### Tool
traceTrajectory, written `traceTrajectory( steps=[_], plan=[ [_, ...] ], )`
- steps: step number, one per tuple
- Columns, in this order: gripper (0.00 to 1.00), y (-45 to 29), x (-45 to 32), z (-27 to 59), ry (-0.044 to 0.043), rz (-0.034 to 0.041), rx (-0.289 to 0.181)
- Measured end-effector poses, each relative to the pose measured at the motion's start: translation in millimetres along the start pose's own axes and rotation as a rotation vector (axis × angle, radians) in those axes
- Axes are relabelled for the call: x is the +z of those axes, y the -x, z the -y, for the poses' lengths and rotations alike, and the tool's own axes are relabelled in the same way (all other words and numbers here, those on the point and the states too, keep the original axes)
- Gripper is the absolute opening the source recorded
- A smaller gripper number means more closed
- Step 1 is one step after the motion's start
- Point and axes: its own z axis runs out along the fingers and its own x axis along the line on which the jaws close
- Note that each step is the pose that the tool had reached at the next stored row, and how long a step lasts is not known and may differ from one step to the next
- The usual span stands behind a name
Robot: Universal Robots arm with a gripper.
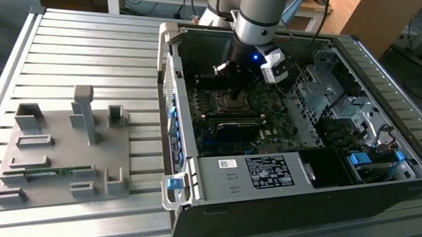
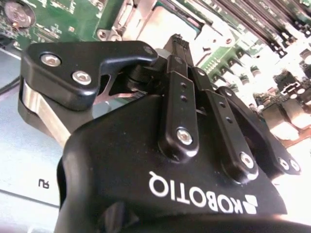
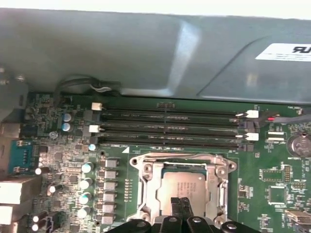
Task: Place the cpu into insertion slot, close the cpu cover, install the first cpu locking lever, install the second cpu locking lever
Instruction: 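Install the second cpu locking lever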
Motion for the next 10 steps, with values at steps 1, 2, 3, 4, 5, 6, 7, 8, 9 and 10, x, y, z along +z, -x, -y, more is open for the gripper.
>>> traceTrajectory(
  steps=[1, 2, 3, 4, 5, 6, 7, 8, 9, 10],
  plan=[
    [0.11, 1.7, 0.1, 0.1, 0.0, 0.0, 0.0],
    [0.11, 3.8, 0.3, 0.1, 0.0001, 0.0, 0.0],
    [0.11, 5.8, 0.4, 0.2, 0.0, -0.0001, 0.0],
    [0.11, 6.9, 0.5, 0.3, 0.0, 0.0, 0.0],
    [0.11, 7.1, 0.5, 0.3, 0.0001, 0.0, 0.0],
    [0.11, 7.1, 0.5, 0.3, 0.0, 0.0, 0.0],
    [0.11, 7.2, 0.5, 0.3, 0.0003, 0.0001, 0.0],
    [0.11, 7.2, 0.5, 0.4, 0.0007, 0.0001, 0.0],
    [0.11, 7.2, 0.5, 0.4, 0.0013, 0.0001, 0.0],
    [0.11, 7.2, 0.5, 0.4, 0.0015, 0.0001, 0.0]
  ],
)
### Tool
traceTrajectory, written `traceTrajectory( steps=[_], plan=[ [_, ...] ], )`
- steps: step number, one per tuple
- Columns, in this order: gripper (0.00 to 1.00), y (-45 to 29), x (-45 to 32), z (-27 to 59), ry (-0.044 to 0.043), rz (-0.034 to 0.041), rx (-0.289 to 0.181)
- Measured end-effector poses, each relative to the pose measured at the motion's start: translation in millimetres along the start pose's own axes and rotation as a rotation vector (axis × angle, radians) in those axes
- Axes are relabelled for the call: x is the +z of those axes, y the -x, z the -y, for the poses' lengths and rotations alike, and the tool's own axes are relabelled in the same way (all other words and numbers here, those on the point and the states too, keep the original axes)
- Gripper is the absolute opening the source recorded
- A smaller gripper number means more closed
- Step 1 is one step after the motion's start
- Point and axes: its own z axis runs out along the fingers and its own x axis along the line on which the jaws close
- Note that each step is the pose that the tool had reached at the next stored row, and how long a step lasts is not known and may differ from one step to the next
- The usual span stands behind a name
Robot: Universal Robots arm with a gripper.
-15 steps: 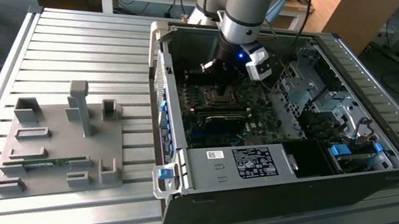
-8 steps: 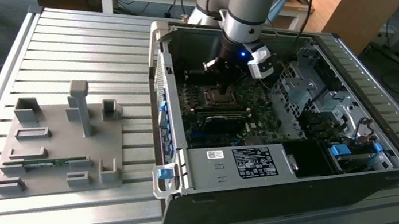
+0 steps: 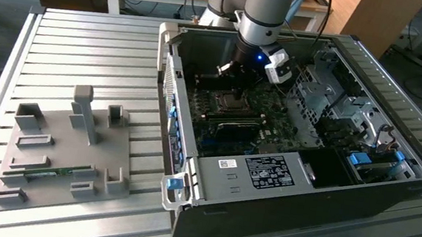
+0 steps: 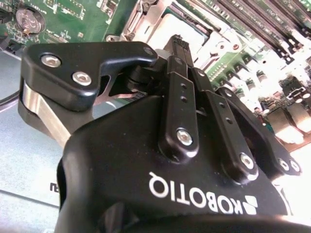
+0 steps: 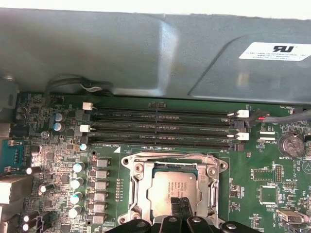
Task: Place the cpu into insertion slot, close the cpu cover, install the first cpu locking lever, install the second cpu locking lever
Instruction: 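Install the second cpu locking lever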
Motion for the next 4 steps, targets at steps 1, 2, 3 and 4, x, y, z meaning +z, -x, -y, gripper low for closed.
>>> traceTrajectory(
  steps=[1, 2, 3, 4],
  plan=[
    [0.11, 0.0, 0.0, 0.1, 0.0005, 0.0, 0.0],
    [0.11, 0.0, 0.0, 0.1, 0.0011, 0.0, 0.0],
    [0.11, 0.0, 0.0, 0.1, 0.0011, 0.0, 0.0],
    [0.11, 0.0, 0.0, 0.1, 0.0011, 0.0, 0.0]
  ],
)
